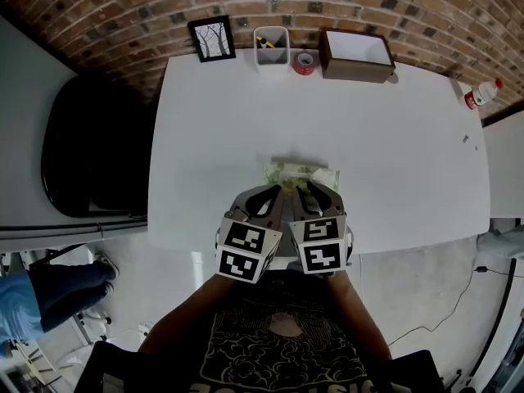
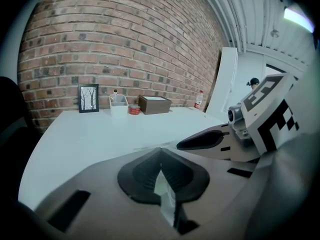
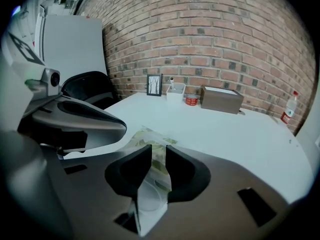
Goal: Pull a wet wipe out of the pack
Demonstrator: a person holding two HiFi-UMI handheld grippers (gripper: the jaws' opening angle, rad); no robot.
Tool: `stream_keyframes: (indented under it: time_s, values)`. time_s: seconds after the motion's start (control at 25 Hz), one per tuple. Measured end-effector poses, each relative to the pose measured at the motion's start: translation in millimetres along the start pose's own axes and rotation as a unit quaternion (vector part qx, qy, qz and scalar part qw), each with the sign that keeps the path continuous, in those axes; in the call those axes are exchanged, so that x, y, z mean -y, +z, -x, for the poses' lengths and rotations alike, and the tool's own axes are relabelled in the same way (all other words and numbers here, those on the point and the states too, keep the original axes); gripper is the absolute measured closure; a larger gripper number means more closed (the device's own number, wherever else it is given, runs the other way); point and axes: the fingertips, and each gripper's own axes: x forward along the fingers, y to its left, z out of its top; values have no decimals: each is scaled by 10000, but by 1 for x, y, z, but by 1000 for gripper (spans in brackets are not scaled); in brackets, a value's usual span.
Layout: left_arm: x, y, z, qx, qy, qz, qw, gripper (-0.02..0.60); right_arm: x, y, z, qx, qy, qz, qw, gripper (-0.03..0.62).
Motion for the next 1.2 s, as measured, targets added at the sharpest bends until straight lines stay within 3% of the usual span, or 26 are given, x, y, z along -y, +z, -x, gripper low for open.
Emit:
stream_keyframes:
  time_s: [0.8,1.2]
  values:
    - [5,11,6,73,-650,-376,9971,570,7,-5,-5,-104,-271,-1042,9941,557]
    - [11,12,14,131,-940,-414,9946,570,13,3,7,231,-537,-1467,9875,574]
